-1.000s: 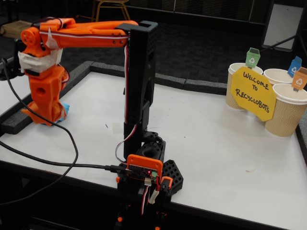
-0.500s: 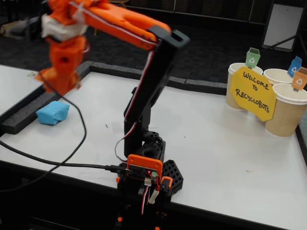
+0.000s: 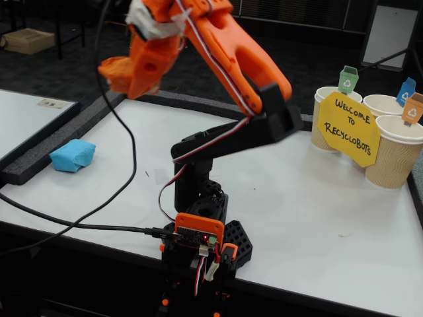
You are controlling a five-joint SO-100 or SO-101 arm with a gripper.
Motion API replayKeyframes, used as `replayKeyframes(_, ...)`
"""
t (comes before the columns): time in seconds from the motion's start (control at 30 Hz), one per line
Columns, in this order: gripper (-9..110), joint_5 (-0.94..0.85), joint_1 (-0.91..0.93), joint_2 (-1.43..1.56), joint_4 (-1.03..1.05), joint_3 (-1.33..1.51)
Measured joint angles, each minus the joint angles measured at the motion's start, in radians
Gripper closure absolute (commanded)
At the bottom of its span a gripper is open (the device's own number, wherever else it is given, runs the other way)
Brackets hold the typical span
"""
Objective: Sort rubbish by color.
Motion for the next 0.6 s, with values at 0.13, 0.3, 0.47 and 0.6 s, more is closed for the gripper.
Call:
replayKeyframes(0.13,101,-0.06,0.127,0.123,0.0,0.067)
replayKeyframes(0.3,101,-0.129,0.322,0.253,-0.029,0.11)
replayKeyframes(0.47,101,-0.255,0.615,0.327,-0.124,0.152)
replayKeyframes(0.6,101,-0.356,0.83,0.423,-0.23,0.241)
